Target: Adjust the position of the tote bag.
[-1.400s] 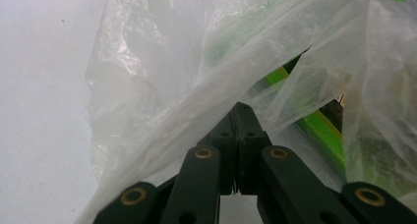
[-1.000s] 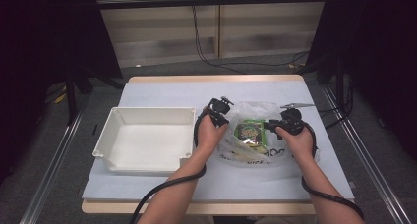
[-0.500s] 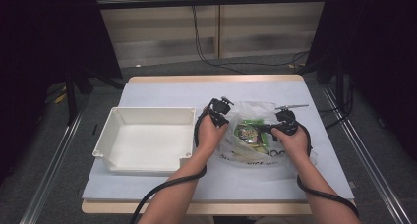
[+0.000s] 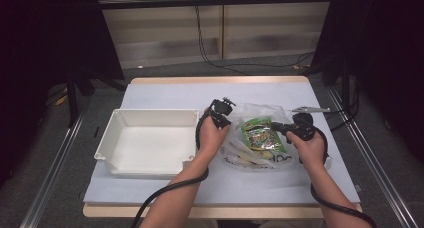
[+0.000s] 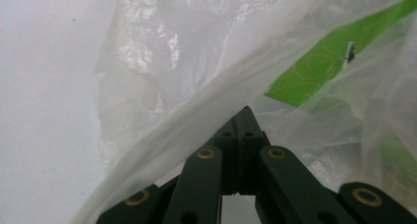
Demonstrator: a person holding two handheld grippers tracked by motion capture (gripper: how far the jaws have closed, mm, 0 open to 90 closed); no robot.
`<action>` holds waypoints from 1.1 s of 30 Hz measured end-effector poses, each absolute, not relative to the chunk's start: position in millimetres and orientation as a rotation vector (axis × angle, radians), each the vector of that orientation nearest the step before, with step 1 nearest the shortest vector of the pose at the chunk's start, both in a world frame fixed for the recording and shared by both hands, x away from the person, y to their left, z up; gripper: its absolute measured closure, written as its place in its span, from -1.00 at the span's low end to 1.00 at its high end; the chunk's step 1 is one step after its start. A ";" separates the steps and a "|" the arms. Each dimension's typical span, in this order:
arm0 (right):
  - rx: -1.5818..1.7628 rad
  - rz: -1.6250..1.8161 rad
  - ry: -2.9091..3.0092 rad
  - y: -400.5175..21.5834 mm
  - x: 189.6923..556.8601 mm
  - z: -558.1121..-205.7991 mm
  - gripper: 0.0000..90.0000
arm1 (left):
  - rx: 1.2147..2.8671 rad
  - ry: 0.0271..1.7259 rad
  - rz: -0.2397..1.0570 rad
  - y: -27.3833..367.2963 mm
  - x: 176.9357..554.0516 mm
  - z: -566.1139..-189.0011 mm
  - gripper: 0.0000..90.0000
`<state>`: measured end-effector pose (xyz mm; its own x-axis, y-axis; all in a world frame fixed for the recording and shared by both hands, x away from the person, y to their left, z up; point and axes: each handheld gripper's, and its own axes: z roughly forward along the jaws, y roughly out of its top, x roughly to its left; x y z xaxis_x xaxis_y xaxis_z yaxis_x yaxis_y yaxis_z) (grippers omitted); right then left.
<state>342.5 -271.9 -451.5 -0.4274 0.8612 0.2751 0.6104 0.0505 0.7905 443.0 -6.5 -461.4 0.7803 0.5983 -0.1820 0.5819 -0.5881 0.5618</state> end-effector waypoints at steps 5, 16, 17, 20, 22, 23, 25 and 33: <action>1.484 1.323 2.051 -273.5 337.5 -449.6 1.00 | 2.322 0.855 0.022 -3.6 440.2 -450.3 0.86; 1.448 1.334 2.068 -269.1 336.5 -447.6 1.00 | 2.262 0.751 -0.080 -4.8 439.8 -418.5 0.40; 1.447 1.334 2.066 -268.3 336.6 -447.4 1.00 | 2.242 0.749 -0.096 -6.4 439.7 -418.3 0.32; 1.426 1.340 2.075 -265.7 337.2 -446.3 1.00 | 2.237 0.731 -0.134 -11.1 438.9 -419.1 0.21; 1.414 1.340 2.083 -264.1 337.7 -445.3 1.00 | 2.243 0.719 -0.164 -14.0 439.0 -421.1 0.09; 1.410 1.339 2.083 -263.4 337.8 -444.5 1.00 | 2.249 0.713 -0.188 -15.4 438.9 -422.3 0.08; 1.392 1.349 2.084 -262.6 337.8 -443.0 1.00 | 2.257 0.689 -0.217 -18.5 439.1 -424.9 0.00; 1.356 1.352 2.093 -260.8 337.0 -440.5 1.00 | 2.314 0.601 -0.324 -24.6 440.5 -428.5 -0.03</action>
